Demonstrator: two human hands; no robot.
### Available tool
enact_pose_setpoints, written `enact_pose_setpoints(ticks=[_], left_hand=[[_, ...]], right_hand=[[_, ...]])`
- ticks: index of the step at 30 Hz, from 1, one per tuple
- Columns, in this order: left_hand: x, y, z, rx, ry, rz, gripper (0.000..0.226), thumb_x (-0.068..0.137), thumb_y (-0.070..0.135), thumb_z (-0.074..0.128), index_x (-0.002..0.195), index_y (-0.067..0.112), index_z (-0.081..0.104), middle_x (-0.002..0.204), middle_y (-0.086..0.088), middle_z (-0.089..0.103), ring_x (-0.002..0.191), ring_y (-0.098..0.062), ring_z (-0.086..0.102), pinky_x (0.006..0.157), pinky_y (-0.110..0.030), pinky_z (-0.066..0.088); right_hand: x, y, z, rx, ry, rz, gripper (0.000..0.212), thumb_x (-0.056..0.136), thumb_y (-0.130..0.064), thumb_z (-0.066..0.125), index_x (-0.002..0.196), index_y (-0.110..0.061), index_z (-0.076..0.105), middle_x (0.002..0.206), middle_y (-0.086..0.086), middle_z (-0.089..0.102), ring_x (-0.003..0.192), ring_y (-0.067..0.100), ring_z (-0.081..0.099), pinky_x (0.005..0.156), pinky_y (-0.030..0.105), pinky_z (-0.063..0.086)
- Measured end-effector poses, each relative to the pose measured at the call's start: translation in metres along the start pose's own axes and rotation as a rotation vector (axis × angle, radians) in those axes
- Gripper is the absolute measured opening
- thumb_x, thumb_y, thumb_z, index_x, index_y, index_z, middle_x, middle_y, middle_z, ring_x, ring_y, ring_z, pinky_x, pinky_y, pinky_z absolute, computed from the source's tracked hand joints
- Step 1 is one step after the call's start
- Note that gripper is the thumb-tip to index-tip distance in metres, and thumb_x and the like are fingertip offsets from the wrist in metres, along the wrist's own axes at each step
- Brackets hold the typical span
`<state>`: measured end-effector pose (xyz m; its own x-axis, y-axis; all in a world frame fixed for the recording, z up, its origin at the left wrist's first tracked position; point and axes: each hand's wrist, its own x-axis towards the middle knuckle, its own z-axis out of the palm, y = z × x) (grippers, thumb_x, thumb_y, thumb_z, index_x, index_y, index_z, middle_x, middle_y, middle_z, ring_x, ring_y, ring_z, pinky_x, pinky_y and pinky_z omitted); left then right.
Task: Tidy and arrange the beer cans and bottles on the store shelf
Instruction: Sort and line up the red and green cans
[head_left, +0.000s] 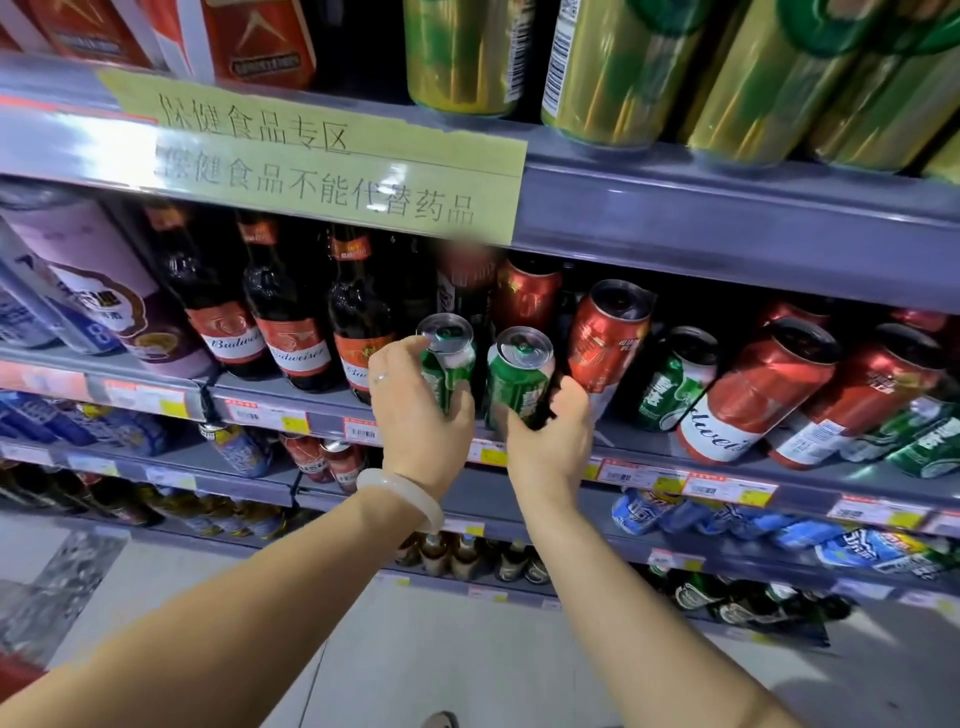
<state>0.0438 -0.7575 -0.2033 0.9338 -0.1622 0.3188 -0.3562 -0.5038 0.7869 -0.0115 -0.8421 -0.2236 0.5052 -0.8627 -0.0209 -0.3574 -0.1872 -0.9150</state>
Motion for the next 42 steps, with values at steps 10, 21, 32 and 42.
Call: enact_pose_setpoints(ticks=[10,21,32,42], left_hand=[[0.034,0.057,0.023,0.015,-0.199,0.145,0.055,0.076,0.018,0.068,0.124,0.001,0.046,0.115,-0.021,0.055,0.113,-0.035,0.049,0.095,-0.035,0.04],[0.075,0.073,0.065,0.71,-0.38,0.215,0.067,0.084,0.043,0.056,0.138,0.011,0.03,0.146,-0.014,0.033,0.136,-0.033,0.026,0.111,-0.042,0.024],[0.043,0.079,0.071,0.199,-0.337,0.345,0.065,0.077,0.011,0.062,0.137,0.009,0.035,0.135,-0.021,0.042,0.119,-0.04,0.041,0.099,-0.042,0.033],[0.016,0.107,0.052,-0.091,-0.295,0.408,0.055,0.062,0.021,0.08,0.11,0.005,0.057,0.104,-0.014,0.065,0.102,-0.032,0.057,0.085,-0.029,0.041]], right_hand=[[0.056,-0.022,-0.064,-0.031,0.064,-0.07,0.09,0.065,-0.03,0.082,0.137,-0.011,0.03,0.135,0.009,0.043,0.123,0.024,0.044,0.105,0.036,0.037],[0.073,-0.029,-0.057,-0.115,-0.049,0.024,0.056,0.066,-0.031,0.081,0.11,-0.01,0.053,0.104,0.009,0.063,0.094,0.028,0.061,0.078,0.03,0.049],[0.039,-0.009,-0.086,0.131,0.03,-0.001,0.068,0.065,-0.017,0.081,0.115,-0.018,0.034,0.101,-0.005,0.051,0.084,0.01,0.053,0.066,0.011,0.04],[0.02,0.009,-0.149,0.372,0.184,0.007,0.066,0.062,-0.01,0.084,0.115,-0.017,0.045,0.103,-0.005,0.061,0.086,0.001,0.062,0.072,0.011,0.05]])
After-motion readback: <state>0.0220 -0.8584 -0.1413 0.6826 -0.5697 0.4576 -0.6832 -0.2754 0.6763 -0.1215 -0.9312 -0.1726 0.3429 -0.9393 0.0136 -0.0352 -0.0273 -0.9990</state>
